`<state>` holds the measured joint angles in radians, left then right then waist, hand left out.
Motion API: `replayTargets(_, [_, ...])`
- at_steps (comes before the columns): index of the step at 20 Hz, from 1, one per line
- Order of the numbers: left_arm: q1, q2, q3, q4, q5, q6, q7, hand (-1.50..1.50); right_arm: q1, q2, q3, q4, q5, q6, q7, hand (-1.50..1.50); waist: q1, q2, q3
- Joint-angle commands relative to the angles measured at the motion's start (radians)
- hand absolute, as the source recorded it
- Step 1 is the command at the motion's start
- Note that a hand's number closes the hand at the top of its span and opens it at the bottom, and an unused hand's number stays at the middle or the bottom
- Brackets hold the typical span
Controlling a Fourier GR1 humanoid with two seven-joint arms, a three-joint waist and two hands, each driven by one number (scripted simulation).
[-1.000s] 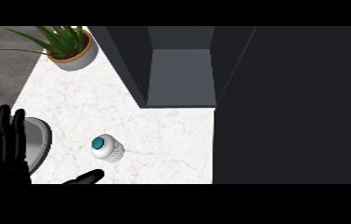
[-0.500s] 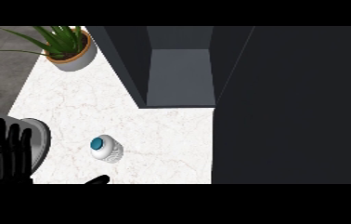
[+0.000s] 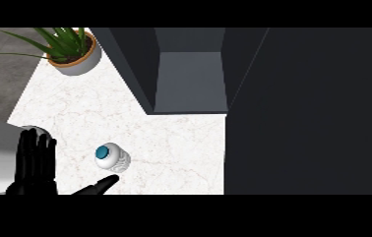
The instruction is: Pick up the bottled water, place it into the cabinet and close the cabinet
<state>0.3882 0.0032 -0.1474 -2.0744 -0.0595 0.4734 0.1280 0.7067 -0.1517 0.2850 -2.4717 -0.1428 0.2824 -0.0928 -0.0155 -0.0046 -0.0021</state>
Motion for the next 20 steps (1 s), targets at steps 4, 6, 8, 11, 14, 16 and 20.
replayTargets(4, [-0.011,-0.003,0.072,0.283,0.239,-0.062,-0.224,-1.50,0.140,-0.015,0.045,-0.183,0.038,-0.010,-0.002,-1.50,-0.005,-0.001,-0.001])
replayTargets(6, [-0.062,-0.003,0.137,0.370,0.282,-0.097,-0.266,-1.50,0.156,-0.052,0.002,-0.171,0.008,0.027,-0.037,-1.50,-0.005,0.000,0.000])
replayTargets(8, [-0.064,-0.003,0.156,0.428,0.302,-0.147,-0.312,-1.50,0.154,-0.058,-0.009,-0.190,-0.012,0.023,-0.023,-1.50,0.000,0.002,0.000])
replayTargets(11, [-0.095,0.009,0.209,0.545,0.328,-0.203,-0.374,-1.50,0.229,-0.061,0.032,-0.174,0.047,0.044,-0.108,-1.50,-0.008,-0.001,0.001])
replayTargets(14, [-0.154,0.000,0.235,0.719,0.343,-0.260,-0.480,-1.50,0.254,-0.057,0.058,-0.199,0.069,0.023,-0.097,-1.50,-0.009,0.001,0.000])
replayTargets(16, [-0.161,-0.003,0.225,0.770,0.362,-0.306,-0.538,-1.50,0.291,-0.069,0.053,-0.221,0.061,0.028,-0.120,-1.50,-0.010,0.000,0.000])
replayTargets(20, [-0.282,-0.003,0.254,0.987,0.357,-0.325,-0.651,-1.50,0.295,-0.073,0.090,-0.208,0.093,0.025,-0.139,-1.50,-0.012,0.003,-0.001])
